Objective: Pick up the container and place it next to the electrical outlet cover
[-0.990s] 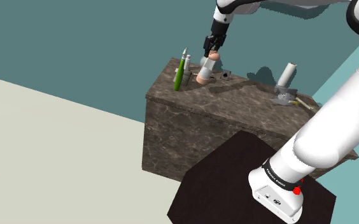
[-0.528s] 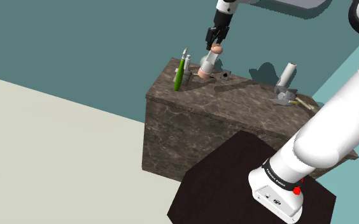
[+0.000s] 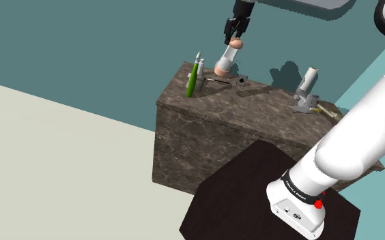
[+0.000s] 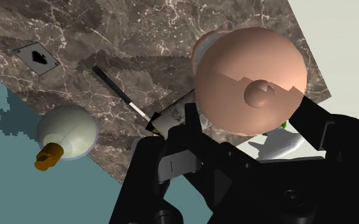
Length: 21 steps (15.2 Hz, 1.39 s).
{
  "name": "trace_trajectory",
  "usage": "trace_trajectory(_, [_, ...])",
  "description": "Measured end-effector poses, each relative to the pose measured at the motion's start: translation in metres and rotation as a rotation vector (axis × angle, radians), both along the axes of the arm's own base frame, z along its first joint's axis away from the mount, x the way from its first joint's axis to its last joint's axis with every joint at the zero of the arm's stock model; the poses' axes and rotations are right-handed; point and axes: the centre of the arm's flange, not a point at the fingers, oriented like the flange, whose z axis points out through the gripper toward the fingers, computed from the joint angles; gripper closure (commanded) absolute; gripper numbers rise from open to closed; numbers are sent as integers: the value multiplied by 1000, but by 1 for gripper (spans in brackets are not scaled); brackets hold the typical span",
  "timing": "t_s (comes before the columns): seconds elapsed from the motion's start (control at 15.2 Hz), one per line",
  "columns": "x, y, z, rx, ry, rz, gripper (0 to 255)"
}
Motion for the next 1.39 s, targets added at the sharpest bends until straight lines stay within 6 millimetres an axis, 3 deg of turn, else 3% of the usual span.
trace_trajectory(1.06, [0, 0, 82, 0, 0, 0, 255])
trace_trajectory(1.39, [-23, -46, 86, 0, 0, -1, 255])
